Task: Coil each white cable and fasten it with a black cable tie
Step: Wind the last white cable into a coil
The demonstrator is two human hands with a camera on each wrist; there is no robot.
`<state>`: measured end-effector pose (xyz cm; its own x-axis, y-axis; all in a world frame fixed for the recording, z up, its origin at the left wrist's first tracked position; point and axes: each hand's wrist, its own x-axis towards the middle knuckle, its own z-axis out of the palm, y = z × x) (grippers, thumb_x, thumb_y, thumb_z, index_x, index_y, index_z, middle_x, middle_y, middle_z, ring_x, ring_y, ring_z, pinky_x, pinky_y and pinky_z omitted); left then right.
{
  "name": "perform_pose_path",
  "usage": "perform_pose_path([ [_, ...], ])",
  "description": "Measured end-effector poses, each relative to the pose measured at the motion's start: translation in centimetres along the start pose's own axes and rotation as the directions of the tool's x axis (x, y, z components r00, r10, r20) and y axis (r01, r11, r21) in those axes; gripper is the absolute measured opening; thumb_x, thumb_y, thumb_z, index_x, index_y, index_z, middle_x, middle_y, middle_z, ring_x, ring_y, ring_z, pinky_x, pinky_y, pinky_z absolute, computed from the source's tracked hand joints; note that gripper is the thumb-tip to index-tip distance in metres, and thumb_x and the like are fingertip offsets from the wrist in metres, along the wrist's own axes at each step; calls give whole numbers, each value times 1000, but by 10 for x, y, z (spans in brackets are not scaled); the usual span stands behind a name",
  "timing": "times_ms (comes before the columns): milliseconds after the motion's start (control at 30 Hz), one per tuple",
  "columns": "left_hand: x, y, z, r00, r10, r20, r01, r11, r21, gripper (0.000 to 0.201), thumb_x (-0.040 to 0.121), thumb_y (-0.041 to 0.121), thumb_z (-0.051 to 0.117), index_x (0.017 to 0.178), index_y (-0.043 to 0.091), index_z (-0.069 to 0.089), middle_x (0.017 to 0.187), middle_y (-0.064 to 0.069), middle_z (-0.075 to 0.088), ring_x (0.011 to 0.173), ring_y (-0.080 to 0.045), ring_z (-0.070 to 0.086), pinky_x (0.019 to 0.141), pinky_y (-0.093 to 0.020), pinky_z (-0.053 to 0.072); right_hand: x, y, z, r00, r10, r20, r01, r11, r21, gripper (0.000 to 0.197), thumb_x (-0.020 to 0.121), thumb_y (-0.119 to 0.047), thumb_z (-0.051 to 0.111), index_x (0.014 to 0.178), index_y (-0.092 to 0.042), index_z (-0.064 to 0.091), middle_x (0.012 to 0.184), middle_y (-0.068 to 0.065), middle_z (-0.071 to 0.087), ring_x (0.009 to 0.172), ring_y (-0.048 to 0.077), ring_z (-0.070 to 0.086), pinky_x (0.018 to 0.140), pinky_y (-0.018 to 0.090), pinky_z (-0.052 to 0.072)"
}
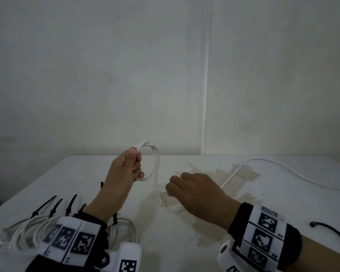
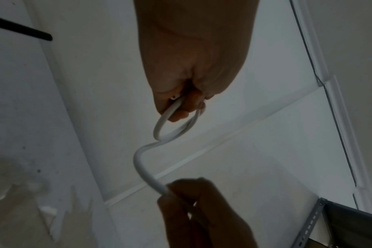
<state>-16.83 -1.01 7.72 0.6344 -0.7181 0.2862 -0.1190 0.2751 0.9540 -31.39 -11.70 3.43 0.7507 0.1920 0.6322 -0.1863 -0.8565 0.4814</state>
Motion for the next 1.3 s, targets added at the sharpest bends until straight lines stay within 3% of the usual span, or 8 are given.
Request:
perform_pose_path([
  [133,-9,-8,11,998,-33,60,28,997,77,36,100,25,30,70,12,48,42,11,41,43,-4,45,55,-21,42,10,-5,-9,995,-8,-99,17,996,90,14,87,-23,49,74,-17,51,61,-4,52,46,14,43,43,24,18],
  [433,-25,-16,32,971,5,240,-95,926,366,40,98,31,29,74,7,50,67,-5,47,63,-13,45,63,-24,38,10,0,-16,971,162,-176,-92,932,350,21,84,-29,53,72,-14,62,63,-2,58,49,14,50,41,24,35],
  [567,-30,-14,38,959,-48,279,-46,946,320,37,99,27,29,80,11,56,61,6,58,52,4,55,55,-8,42,10,5,-21,956,276,-98,-192,844,501,15,80,-31,58,80,-22,47,68,-5,55,54,8,46,45,21,35],
  [700,-33,-11,40,942,-105,319,11,958,285,37,100,29,28,74,16,51,45,12,46,42,0,42,52,-15,40,6,9,-21,915,400,53,-337,686,645,18,80,-40,56,81,-24,48,79,-10,44,61,3,36,55,16,31],
  [800,-34,-11,42,928,-139,347,58,971,234,37,99,30,30,69,15,45,50,11,42,41,-2,34,48,-17,36,3,13,-22,910,403,100,-370,677,636,21,79,-47,52,88,-30,44,86,-16,35,62,7,37,52,14,27],
  [1000,-38,-7,41,906,-181,382,70,955,287,40,100,30,30,68,14,48,54,4,43,42,-4,34,45,-16,32,-1,21,-21,925,367,95,-359,765,535,34,83,-43,47,88,-16,66,87,-7,53,61,11,52,49,25,42],
  [1167,-39,0,42,878,-296,377,187,936,299,41,99,29,32,69,10,53,47,7,39,39,-7,30,42,-17,27,-5,42,-22,817,501,286,-544,502,673,25,85,-34,58,91,-15,73,78,-22,62,73,-6,56,67,11,41],
  [1300,-40,2,46,900,-272,340,193,950,247,34,97,19,38,65,11,46,45,8,31,38,-6,23,39,-16,22,-2,37,-24,759,524,387,-604,342,720,15,89,-14,57,85,-13,72,77,-19,65,77,2,62,75,21,49],
])
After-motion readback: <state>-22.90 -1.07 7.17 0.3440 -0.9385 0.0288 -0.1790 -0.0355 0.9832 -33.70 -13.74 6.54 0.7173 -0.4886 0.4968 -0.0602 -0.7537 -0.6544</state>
